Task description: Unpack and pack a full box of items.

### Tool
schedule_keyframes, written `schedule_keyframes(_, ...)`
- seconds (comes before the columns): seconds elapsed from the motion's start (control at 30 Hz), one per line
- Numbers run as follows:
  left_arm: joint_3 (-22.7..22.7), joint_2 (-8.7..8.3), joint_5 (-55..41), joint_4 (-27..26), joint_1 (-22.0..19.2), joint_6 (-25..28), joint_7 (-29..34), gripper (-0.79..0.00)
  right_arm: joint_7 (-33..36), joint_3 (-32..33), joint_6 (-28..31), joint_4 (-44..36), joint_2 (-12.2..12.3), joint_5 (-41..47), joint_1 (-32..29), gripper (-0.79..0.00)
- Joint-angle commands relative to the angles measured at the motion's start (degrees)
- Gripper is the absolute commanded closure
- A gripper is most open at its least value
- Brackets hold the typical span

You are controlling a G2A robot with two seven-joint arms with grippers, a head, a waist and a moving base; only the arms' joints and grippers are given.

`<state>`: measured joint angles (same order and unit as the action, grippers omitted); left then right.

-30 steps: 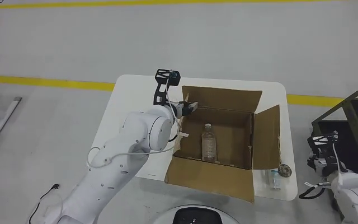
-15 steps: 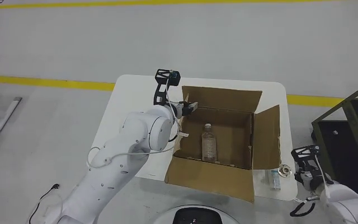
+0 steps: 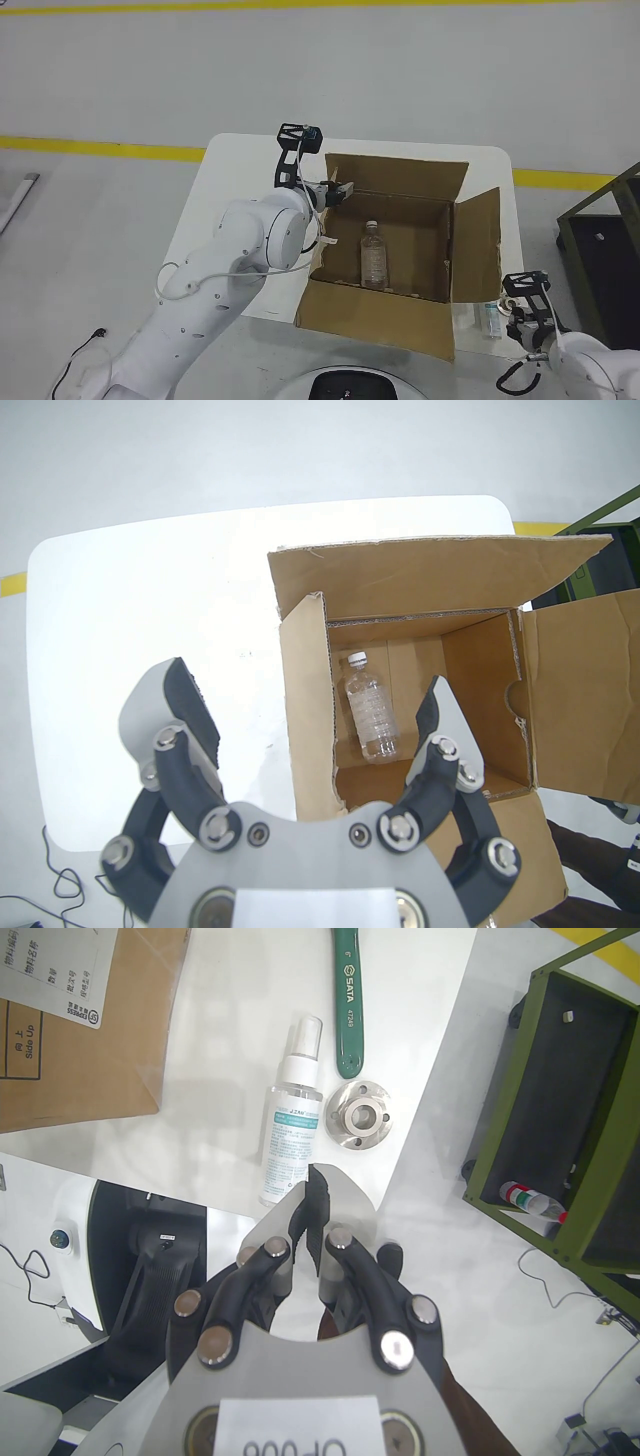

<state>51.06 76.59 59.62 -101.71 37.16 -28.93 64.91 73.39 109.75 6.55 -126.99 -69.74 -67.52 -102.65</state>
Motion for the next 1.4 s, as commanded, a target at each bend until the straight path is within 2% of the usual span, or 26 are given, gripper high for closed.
schedule_keyframes(0.0,0.0,0.0,0.0,0.0,0.0,0.0,0.0,-0.785,0.0,0.0,0.0,0.0,0.0,0.01,0.0,0.0)
schedule_keyframes(0.13,0.0,0.0,0.0,0.0,0.0,0.0,0.0,-0.785,-1.71,-0.32,1.21,0.65,0.11,-0.48,-0.24,0.0)
schedule_keyframes(0.23,0.0,0.0,0.0,0.0,0.0,0.0,0.0,-0.785,-1.32,-1.5,-0.54,2.45,0.13,-1.03,0.48,-0.012)
schedule_keyframes(0.27,0.0,0.0,0.0,0.0,0.0,0.0,0.0,-0.785,-1.08,-2.05,-1.22,2.97,0.12,-0.87,0.93,-0.099)
schedule_keyframes(0.47,0.0,0.0,0.0,0.0,0.0,0.0,0.0,-0.785,0.32,-3.77,-3.81,4.51,0.22,-1.11,3.25,-0.252)
schedule_keyframes(0.5,0.0,0.0,0.0,0.0,0.0,0.0,0.0,-0.785,0.18,-3.93,-4.12,4.99,0.25,-1.2,3.67,-0.308)
schedule_keyframes(0.73,0.0,0.0,0.0,0.0,0.0,0.0,0.0,-0.785,0.07,-5.42,-5.48,8.9,0.41,-1.36,6.43,-0.286)
schedule_keyframes(0.87,0.0,0.0,0.0,0.0,0.0,0.0,0.0,-0.785,-0.11,-6.84,-5.99,10.74,0.47,-1.99,7.47,-0.32)
schedule_keyframes(1.07,0.0,0.0,0.0,0.0,0.0,0.0,0.0,-0.785,-0.05,-7.67,-6.97,12.77,0.54,-0.99,8.85,-0.326)
schedule_keyframes(1.13,0.0,0.0,0.0,0.0,0.0,0.0,0.0,-0.785,-0.07,-7.69,-7.07,13.25,0.57,-0.11,9.18,-0.366)
schedule_keyframes(1.37,0.0,0.0,0.0,0.0,0.0,0.0,0.0,-0.785,-0.59,-8.16,-7.47,15.01,0.76,-0.38,9.94,-0.369)
